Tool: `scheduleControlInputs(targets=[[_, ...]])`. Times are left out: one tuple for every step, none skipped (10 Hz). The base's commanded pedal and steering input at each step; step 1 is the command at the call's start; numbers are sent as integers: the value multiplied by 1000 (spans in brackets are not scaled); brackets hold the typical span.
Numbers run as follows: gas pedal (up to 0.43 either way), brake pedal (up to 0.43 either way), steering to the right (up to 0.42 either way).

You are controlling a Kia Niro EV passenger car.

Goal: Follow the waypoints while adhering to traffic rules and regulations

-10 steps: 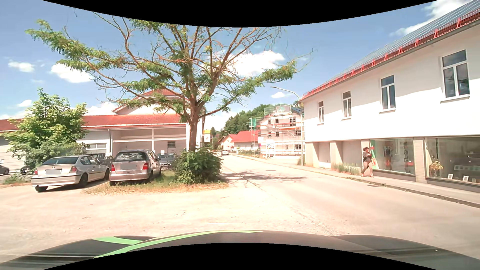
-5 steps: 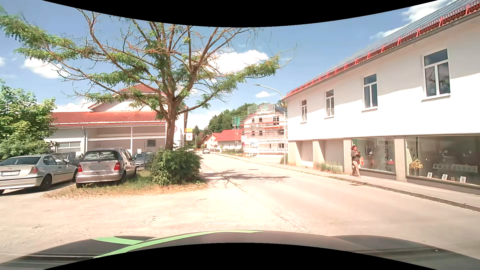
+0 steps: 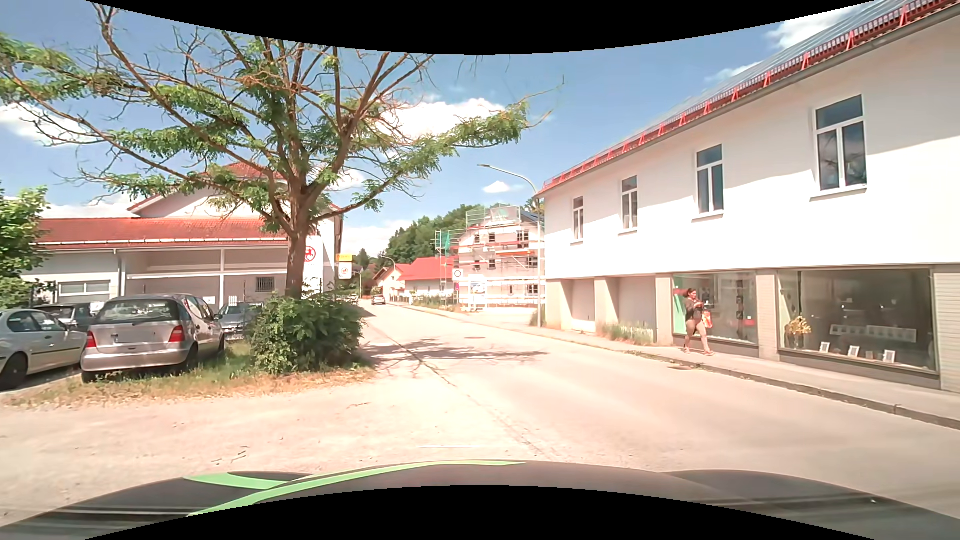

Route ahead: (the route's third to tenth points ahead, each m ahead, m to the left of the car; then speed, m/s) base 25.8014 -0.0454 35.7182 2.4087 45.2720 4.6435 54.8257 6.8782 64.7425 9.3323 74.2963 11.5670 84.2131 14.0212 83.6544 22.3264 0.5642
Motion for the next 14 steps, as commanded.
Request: scheduleControlInputs(targets=[[0, 226, 637], [0, 226, 638], [0, 226, 638], [0, 220, 638], [0, 201, 639], [0, 195, 640], [0, 195, 642], [0, 195, 642], [0, 195, 643], [0, 195, 644], [0, 189, 644], [0, 189, 644], [0, 189, 644], [0, 195, 644]])
